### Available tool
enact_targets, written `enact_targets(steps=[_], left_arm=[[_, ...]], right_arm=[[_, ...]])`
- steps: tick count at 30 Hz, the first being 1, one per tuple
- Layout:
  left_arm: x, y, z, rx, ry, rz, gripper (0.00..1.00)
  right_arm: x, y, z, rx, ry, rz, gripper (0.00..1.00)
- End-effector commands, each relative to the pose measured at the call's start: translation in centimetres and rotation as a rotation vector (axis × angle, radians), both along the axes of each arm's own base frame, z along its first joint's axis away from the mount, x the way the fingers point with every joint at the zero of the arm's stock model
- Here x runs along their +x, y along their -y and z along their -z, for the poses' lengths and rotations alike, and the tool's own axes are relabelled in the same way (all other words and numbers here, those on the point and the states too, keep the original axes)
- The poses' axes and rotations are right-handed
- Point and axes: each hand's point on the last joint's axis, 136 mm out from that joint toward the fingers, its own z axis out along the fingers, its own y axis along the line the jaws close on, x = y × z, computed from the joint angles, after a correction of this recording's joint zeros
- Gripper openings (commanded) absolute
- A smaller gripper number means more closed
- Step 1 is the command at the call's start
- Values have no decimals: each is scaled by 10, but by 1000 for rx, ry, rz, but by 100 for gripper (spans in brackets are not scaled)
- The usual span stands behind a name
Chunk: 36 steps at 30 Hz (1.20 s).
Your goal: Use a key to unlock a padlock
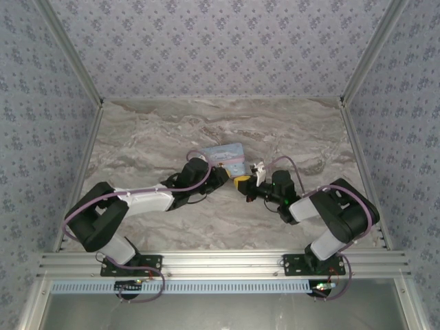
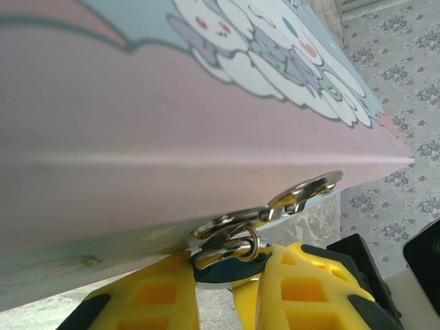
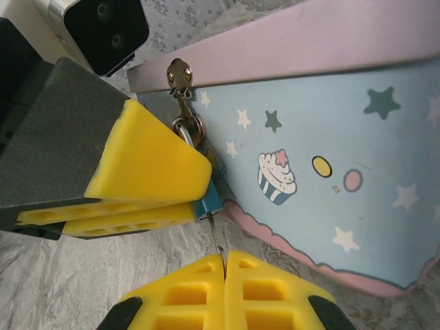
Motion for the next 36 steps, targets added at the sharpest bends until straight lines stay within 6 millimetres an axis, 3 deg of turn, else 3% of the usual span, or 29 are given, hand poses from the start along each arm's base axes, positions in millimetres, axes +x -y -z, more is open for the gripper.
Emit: enact_targets(steps=[1, 36], left_arm=[[4, 13, -47, -120, 99, 22, 16], [-3, 15, -64, -141, 103, 50, 16]], right_arm=[[3, -11, -14, 34, 42, -33, 0], [17, -17, -10, 16, 94, -52, 0]])
